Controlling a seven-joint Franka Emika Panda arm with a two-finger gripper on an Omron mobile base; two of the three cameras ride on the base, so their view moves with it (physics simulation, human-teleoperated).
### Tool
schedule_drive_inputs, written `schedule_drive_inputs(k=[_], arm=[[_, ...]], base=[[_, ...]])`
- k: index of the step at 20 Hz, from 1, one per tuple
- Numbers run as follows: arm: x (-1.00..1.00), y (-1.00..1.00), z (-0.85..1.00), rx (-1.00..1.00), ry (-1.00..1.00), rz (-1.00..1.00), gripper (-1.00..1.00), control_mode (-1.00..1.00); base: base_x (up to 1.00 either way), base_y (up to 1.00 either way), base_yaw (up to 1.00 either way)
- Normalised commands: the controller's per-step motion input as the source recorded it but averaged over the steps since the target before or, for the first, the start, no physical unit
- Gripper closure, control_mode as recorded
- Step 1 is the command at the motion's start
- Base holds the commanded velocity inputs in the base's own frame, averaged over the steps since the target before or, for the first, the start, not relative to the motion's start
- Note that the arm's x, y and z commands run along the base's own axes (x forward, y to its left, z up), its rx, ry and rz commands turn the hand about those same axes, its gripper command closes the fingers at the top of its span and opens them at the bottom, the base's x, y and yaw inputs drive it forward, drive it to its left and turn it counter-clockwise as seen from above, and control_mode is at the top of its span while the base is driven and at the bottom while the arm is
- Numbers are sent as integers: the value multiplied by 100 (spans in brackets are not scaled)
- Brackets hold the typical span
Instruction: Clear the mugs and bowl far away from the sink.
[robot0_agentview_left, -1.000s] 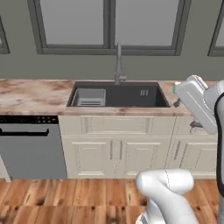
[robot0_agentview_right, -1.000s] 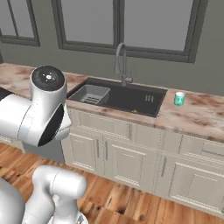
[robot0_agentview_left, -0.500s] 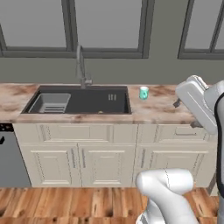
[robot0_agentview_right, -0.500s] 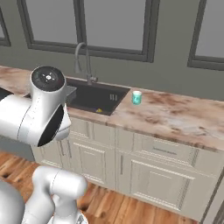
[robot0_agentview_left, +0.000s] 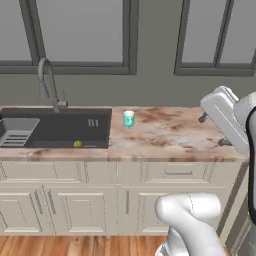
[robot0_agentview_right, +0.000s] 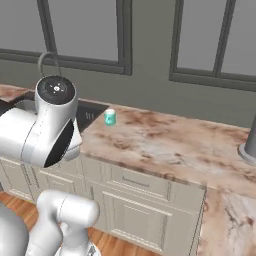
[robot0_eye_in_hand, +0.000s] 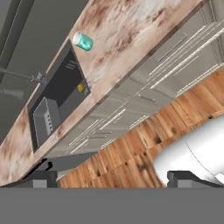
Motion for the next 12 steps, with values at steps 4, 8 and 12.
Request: schedule_drive_inputs(k=[4, 8, 12], arm=[[0, 0, 0, 0, 0, 0, -100, 100], [0, 0, 0, 0, 0, 0, -100, 100], [0, 0, 0, 0, 0, 0, -100, 100]], base=[[68, -4, 4], [41, 75, -2], [6, 86, -1]])
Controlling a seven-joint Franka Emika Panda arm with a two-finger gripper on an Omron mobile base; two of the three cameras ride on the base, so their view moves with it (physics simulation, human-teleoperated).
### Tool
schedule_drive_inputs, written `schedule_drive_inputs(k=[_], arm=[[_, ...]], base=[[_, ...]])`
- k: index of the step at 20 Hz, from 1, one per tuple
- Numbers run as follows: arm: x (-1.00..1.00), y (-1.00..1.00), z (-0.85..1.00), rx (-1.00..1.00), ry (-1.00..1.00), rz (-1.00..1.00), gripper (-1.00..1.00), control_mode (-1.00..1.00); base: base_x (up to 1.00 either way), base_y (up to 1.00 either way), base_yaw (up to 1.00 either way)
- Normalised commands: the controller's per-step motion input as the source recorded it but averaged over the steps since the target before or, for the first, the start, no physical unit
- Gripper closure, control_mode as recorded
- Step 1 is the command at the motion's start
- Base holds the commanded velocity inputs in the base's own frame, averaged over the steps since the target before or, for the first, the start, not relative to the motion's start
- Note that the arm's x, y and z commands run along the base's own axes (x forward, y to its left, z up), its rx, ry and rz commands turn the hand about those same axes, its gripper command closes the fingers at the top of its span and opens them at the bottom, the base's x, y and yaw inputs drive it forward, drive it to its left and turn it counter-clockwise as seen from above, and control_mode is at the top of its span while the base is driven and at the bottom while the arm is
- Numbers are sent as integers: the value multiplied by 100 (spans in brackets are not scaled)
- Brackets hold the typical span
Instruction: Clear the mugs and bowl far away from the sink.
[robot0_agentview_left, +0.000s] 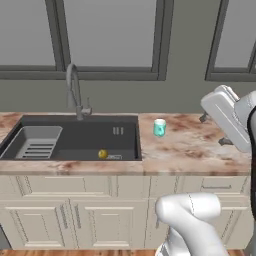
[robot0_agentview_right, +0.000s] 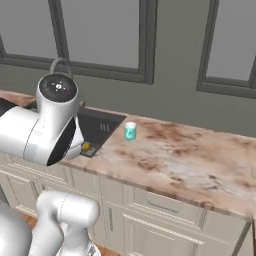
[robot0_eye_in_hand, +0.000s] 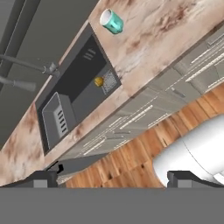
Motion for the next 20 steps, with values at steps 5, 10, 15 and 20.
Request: schedule_drive_inputs(k=[5, 10, 15, 20], arm=[[0, 0, 0, 0, 0, 0, -100, 100], [0, 0, 0, 0, 0, 0, -100, 100], [0, 0, 0, 0, 0, 0, -100, 100], [0, 0, 0, 0, 0, 0, -100, 100]], base=[[30, -21, 0], [23, -63, 1], [81, 2, -1], [66, 25, -3]])
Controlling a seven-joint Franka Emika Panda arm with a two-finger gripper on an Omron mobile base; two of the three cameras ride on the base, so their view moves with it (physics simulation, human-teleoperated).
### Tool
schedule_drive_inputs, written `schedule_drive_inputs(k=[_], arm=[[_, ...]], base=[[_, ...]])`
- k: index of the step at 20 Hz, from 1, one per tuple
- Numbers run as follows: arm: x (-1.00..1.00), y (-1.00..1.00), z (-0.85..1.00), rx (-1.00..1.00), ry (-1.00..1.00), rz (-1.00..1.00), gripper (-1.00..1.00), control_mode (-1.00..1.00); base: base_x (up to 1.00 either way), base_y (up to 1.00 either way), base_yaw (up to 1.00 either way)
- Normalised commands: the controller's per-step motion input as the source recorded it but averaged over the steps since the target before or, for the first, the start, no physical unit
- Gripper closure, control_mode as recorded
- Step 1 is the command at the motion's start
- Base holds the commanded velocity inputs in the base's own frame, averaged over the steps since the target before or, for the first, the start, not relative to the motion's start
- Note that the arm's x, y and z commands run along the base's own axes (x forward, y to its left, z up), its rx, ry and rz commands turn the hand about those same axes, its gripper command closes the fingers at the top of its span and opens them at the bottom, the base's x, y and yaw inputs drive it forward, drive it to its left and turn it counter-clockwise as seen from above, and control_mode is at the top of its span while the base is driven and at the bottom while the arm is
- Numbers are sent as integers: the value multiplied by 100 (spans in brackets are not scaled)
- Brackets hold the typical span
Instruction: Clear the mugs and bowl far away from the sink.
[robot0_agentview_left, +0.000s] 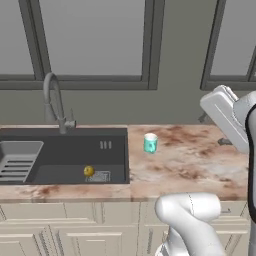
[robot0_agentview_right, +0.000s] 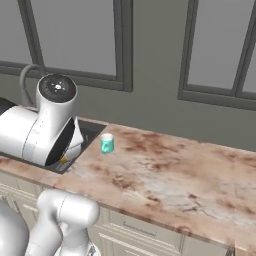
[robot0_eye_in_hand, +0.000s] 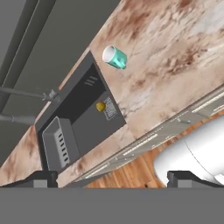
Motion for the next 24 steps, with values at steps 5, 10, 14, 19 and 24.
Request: schedule_drive_inputs(k=[5, 10, 14, 19, 24], arm=[[0, 0, 0, 0, 0, 0, -100, 100], [0, 0, 0, 0, 0, 0, -100, 100], [0, 0, 0, 0, 0, 0, -100, 100], [0, 0, 0, 0, 0, 0, -100, 100], [0, 0, 0, 0, 0, 0, -100, 100]], base=[[34, 3, -4], [16, 1, -30], [14, 0, -20], [14, 0, -12], [13, 0, -13]])
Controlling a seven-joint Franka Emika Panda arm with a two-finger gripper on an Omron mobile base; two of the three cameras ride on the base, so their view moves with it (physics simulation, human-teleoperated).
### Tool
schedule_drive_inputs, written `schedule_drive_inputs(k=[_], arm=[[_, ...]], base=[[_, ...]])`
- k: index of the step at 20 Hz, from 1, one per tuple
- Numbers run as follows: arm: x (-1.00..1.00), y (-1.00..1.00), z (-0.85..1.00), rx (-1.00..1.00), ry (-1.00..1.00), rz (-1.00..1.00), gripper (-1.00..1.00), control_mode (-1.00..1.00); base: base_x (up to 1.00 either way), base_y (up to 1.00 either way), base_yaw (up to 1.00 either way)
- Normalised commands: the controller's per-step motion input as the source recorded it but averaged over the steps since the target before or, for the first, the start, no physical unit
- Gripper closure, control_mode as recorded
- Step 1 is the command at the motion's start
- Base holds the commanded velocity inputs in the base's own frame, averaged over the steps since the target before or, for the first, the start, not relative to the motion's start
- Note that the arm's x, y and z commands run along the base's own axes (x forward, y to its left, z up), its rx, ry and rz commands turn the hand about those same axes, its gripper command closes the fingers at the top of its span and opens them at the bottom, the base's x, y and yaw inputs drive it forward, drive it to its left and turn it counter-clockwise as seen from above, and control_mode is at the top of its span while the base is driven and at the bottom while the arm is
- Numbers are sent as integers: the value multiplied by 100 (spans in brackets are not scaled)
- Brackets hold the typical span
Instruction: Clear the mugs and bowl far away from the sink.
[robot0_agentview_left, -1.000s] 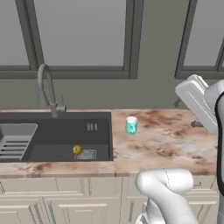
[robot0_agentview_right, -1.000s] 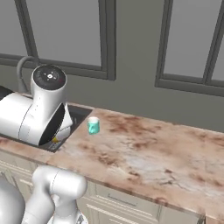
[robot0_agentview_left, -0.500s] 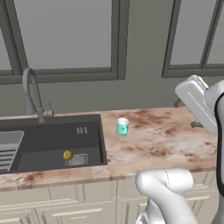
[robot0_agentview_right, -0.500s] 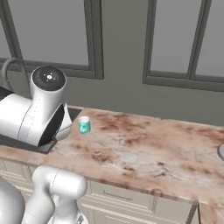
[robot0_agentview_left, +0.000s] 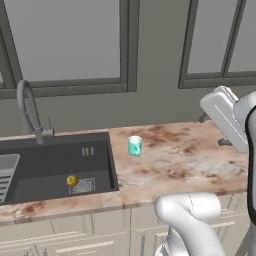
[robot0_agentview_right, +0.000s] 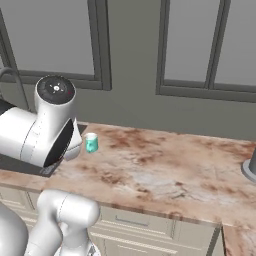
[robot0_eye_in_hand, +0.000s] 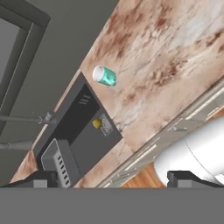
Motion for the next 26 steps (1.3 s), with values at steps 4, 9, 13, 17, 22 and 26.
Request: schedule_drive_inputs(k=[4, 9, 13, 17, 22, 26], arm=[[41, 7, -36, 0, 15, -4, -100, -100], [50, 20, -42, -1, 1, 0, -100, -100], [69, 32, -34, 0, -2, 3, -100, -100], [61, 43, -28, -8, -4, 5, -100, -100], [41, 31, -29, -15, 0, 14, -100, -100], [26, 14, -32, -19, 0, 15, -100, -100]], base=[[0, 0, 0], [0, 0, 0], [0, 0, 0], [0, 0, 0], [0, 0, 0], [0, 0, 0]])
